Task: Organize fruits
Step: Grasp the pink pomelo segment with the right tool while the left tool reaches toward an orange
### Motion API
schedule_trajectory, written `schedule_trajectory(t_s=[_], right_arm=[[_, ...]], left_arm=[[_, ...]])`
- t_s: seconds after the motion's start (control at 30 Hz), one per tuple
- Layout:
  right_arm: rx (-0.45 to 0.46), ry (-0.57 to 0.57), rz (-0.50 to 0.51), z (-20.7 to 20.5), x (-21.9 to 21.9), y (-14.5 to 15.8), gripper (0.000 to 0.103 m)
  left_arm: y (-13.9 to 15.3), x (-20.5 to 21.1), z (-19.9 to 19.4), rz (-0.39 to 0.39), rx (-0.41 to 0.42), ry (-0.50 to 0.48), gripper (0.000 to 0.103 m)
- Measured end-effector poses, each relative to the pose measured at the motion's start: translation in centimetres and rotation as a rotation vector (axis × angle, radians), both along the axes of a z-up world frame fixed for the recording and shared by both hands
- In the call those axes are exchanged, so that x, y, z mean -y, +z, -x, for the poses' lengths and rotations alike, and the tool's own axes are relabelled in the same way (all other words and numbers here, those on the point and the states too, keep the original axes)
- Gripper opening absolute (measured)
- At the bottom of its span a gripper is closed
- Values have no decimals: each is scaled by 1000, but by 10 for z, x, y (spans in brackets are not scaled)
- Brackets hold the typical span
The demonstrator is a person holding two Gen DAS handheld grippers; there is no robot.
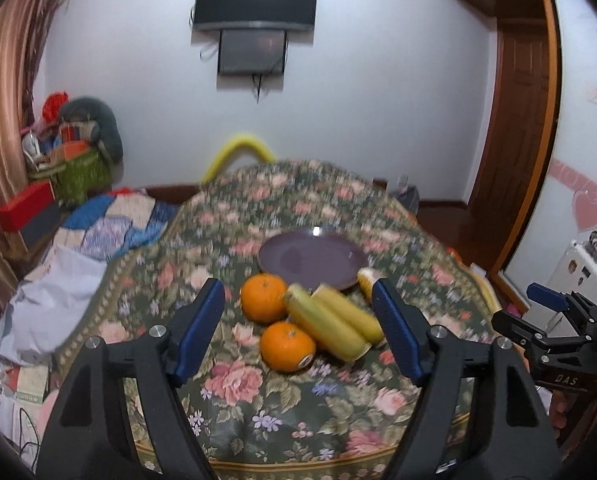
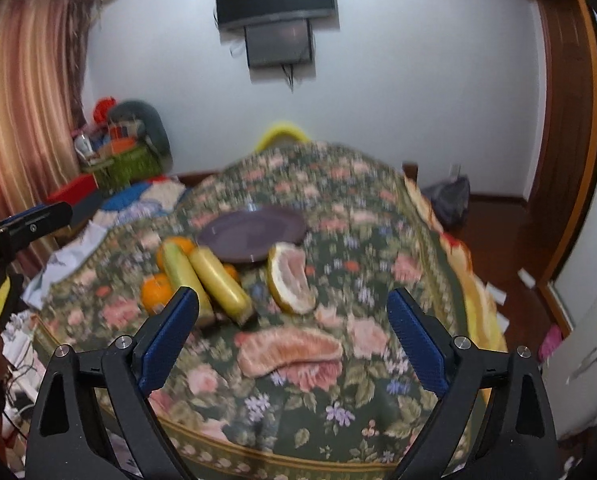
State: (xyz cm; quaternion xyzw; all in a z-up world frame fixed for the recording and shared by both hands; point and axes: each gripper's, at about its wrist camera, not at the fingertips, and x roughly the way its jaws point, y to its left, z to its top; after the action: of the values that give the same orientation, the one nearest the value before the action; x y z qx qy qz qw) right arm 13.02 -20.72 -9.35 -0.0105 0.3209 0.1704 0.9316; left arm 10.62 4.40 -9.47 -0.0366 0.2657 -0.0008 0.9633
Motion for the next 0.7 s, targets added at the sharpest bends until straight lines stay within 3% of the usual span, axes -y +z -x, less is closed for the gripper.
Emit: schedule_trajectory(t_s=[0.4,0.7], right_arm=[[-257,35,17,-35,-13,-73,95],[-329,37,5,-50,-22,-98,98]], left_arm=[[-82,-11,-43,7,-226,-22,76],[-122,-13,-70,30,-324,-40,76]])
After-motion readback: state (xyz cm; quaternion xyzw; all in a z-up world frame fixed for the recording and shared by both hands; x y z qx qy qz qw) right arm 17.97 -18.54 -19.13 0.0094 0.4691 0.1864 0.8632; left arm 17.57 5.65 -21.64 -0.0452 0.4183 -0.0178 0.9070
